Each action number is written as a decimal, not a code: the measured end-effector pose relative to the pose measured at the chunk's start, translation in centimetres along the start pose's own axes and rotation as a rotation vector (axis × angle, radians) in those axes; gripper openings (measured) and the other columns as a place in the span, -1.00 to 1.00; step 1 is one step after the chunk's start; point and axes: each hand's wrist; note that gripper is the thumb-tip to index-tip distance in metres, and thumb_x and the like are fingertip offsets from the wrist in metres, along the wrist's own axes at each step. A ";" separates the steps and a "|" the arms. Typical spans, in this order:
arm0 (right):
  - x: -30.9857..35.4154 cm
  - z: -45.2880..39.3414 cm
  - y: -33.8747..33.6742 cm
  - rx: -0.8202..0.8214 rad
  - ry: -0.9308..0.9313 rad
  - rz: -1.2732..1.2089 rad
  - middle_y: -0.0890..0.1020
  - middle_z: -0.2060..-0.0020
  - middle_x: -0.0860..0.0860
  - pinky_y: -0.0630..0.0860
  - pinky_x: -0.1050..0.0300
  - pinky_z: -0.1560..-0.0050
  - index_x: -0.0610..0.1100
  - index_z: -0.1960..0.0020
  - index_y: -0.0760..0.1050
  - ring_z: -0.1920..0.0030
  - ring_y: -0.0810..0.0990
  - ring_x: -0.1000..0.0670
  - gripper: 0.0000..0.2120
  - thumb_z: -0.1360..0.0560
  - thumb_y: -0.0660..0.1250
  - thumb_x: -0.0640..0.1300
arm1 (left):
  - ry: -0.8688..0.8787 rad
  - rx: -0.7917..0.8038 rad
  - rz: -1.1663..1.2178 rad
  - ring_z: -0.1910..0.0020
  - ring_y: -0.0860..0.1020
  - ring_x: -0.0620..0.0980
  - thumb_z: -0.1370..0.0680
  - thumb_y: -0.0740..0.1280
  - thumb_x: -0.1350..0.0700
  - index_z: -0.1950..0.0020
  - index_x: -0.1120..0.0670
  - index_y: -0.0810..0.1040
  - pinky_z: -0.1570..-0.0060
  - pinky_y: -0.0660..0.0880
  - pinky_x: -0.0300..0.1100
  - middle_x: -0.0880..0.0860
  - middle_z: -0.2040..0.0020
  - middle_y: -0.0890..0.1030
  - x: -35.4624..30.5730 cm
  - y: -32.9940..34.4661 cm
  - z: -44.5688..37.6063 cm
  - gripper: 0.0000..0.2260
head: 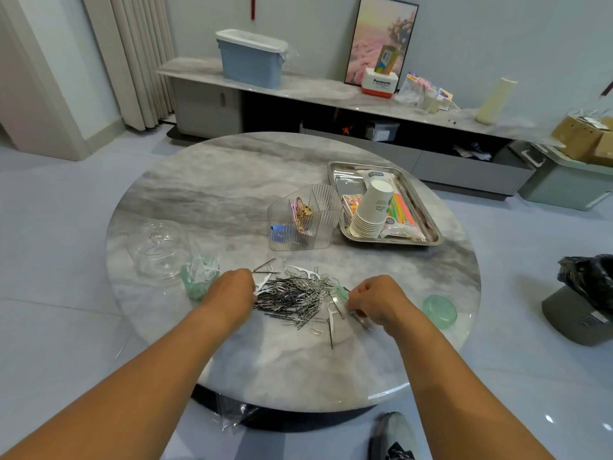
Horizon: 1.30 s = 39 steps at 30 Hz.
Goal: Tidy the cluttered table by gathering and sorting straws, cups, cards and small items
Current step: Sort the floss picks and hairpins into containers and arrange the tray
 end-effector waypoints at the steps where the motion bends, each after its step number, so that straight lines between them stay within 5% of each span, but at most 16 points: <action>1: -0.1 0.3 0.0 0.017 0.018 -0.031 0.51 0.30 -0.15 0.32 0.09 0.26 -0.20 0.16 0.57 0.28 0.39 -0.06 -0.81 -0.36 0.40 -0.45 | -0.006 0.008 -0.001 -0.03 0.60 0.17 -0.61 0.37 0.17 -0.10 0.17 0.60 -0.04 0.55 0.02 0.17 -0.06 0.62 0.0 0.0 -0.1 -0.89; 5: -0.3 1.1 0.7 0.064 0.048 -0.134 0.58 0.39 -0.10 0.36 0.19 0.40 -0.32 0.08 0.68 0.37 0.46 -0.07 -0.85 -0.36 0.47 -0.44 | -0.016 0.007 0.013 0.01 0.60 0.16 -0.60 0.40 0.12 -0.10 0.17 0.61 -0.03 0.56 0.04 0.16 -0.09 0.55 0.3 0.2 -0.3 -0.85; 10: -0.9 1.1 1.5 0.061 0.052 -0.269 0.61 0.35 -0.17 0.35 0.19 0.41 -0.22 0.17 0.64 0.33 0.51 -0.08 -0.88 -0.39 0.50 -0.40 | -0.034 -0.044 0.131 0.12 0.58 0.09 -0.60 0.39 0.06 0.10 0.00 0.51 0.23 0.43 -0.11 0.07 0.08 0.62 0.8 0.2 -0.4 -0.89; 15: -0.3 1.1 2.1 0.076 -0.022 -0.447 0.63 0.37 -0.07 0.44 0.29 0.48 -0.24 0.01 0.66 0.48 0.52 0.09 -0.90 -0.48 0.49 -0.32 | 0.024 -0.086 0.308 0.18 0.58 -0.03 -0.56 0.44 0.03 0.12 -0.05 0.52 0.25 0.40 -0.16 -0.05 0.17 0.62 0.0 -0.6 -0.2 -0.88; 20: 0.4 1.3 2.6 0.171 -0.173 -0.501 0.69 0.30 0.02 0.51 0.32 0.33 -0.17 0.00 0.67 0.34 0.62 0.14 -0.91 -0.50 0.50 -0.26 | 0.145 0.072 0.446 0.23 0.56 -0.12 -0.54 0.48 0.09 0.11 -0.07 0.65 0.24 0.43 -0.22 -0.08 0.21 0.64 -1.8 -0.7 0.2 -0.92; 25: 0.6 1.8 2.4 0.223 -0.288 -0.496 0.71 0.28 0.01 0.45 0.34 0.36 -0.09 0.07 0.72 0.29 0.63 0.11 -0.90 -0.48 0.51 -0.27 | 0.165 0.147 0.612 0.10 0.63 -0.10 -0.55 0.47 0.17 -0.01 0.01 0.71 -0.01 0.53 -0.22 -0.02 0.10 0.72 -2.4 -0.9 0.6 -0.92; 30: 0.7 2.1 2.1 0.287 -0.350 -0.309 0.68 0.28 0.03 0.45 0.38 0.32 -0.15 -0.06 0.71 0.31 0.57 0.17 -0.86 -0.55 0.44 -0.27 | 0.038 0.331 0.863 0.25 0.67 -0.07 -0.64 0.33 0.27 -0.12 0.12 0.67 0.29 0.59 -0.26 0.10 0.13 0.70 -2.9 -1.6 1.0 -0.85; 34: 1.1 2.0 2.2 0.282 -0.327 -0.298 0.64 0.29 -0.05 0.48 0.33 0.31 -0.20 -0.04 0.71 0.33 0.53 0.14 -0.87 -0.55 0.41 -0.32 | 0.022 0.434 0.919 0.09 0.69 0.03 -0.65 0.26 0.35 -0.12 0.16 0.68 0.06 0.66 -0.17 0.19 -0.04 0.69 -3.0 -1.8 1.2 -0.77; 39: 2.0 1.8 2.6 0.194 -0.313 -0.382 0.63 0.34 -0.15 0.54 0.24 0.37 -0.34 0.06 0.61 0.40 0.57 0.02 -0.90 -0.46 0.50 -0.38 | -0.027 0.582 1.076 0.05 0.68 0.05 -0.63 0.34 0.26 -0.15 0.26 0.66 -0.06 0.66 -0.09 0.23 0.03 0.68 -3.2 -1.9 1.4 -0.84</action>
Point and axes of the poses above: each hand's wrist, its own z-axis away from the middle knuckle, its own y-axis out of the palm, x = y × z
